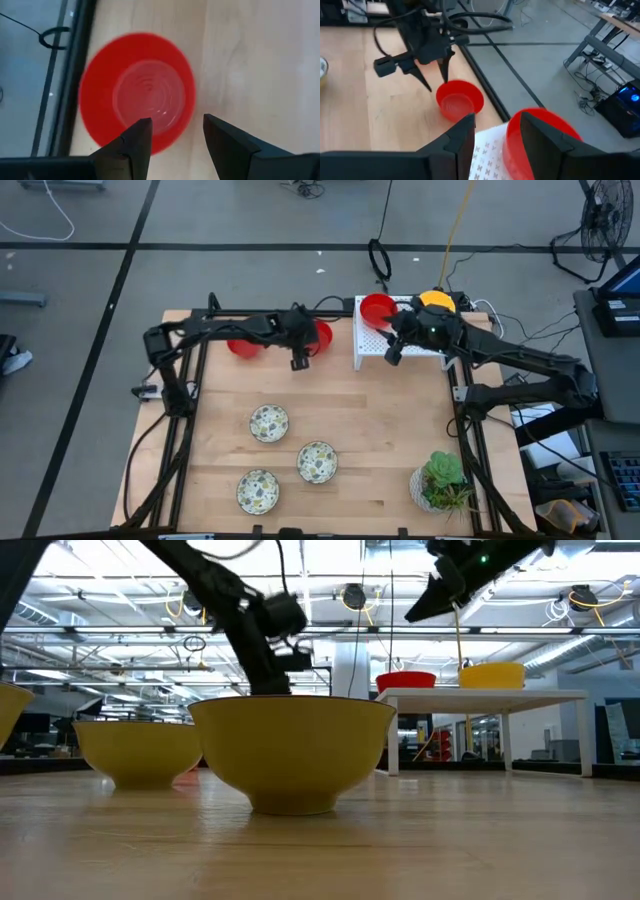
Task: Pick & Place Mini bowls
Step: Stack the red bowl on top of the red bowl on the shelf
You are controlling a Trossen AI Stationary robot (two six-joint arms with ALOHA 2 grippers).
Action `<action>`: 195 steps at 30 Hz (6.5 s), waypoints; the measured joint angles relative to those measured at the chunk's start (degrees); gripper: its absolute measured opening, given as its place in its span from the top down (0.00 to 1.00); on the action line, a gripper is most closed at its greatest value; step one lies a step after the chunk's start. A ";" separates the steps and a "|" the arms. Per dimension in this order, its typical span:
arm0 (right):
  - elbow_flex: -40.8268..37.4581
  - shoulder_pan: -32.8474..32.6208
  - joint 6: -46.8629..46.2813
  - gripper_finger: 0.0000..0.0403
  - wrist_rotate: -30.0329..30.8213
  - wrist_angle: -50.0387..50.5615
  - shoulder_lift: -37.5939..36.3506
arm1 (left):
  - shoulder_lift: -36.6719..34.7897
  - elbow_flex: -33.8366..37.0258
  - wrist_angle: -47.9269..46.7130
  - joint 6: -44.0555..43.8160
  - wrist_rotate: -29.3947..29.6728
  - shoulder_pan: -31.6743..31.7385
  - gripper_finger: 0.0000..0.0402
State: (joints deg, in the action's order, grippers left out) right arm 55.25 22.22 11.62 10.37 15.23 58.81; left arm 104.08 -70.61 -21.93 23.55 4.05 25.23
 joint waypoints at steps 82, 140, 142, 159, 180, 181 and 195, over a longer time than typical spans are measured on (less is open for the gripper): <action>-2.78 -15.69 -13.83 0.65 -0.14 5.94 5.62 | -2.98 -5.66 -5.87 -29.65 -17.75 -23.51 0.55; -4.97 -22.34 12.67 0.99 -7.17 -24.22 28.41 | -24.55 -5.77 -18.50 -37.78 -9.46 -26.50 0.55; -4.95 -21.96 13.73 0.99 -7.06 -23.84 23.42 | -24.55 -5.77 -18.52 -37.80 -9.46 -26.51 0.55; 1.97 5.32 10.78 1.00 8.74 -11.97 13.33 | -24.55 -5.77 -18.34 -32.69 -2.39 -26.11 0.55; 8.67 11.08 2.11 1.00 -1.68 0.36 19.87 | -24.55 -5.77 -18.56 -28.62 -2.36 -20.16 0.55; 8.67 11.08 1.51 1.00 -1.67 1.32 19.87 | -24.55 -5.77 -18.58 -28.78 -2.37 -19.82 0.55; 8.67 10.29 -2.24 0.97 -4.30 3.09 19.87 | -24.55 -5.77 -19.29 -29.72 -2.40 -17.41 0.55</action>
State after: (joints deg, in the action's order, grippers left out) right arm 63.92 32.51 9.38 6.07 18.32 78.67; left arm 79.53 -76.38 -41.21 -6.17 1.65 7.81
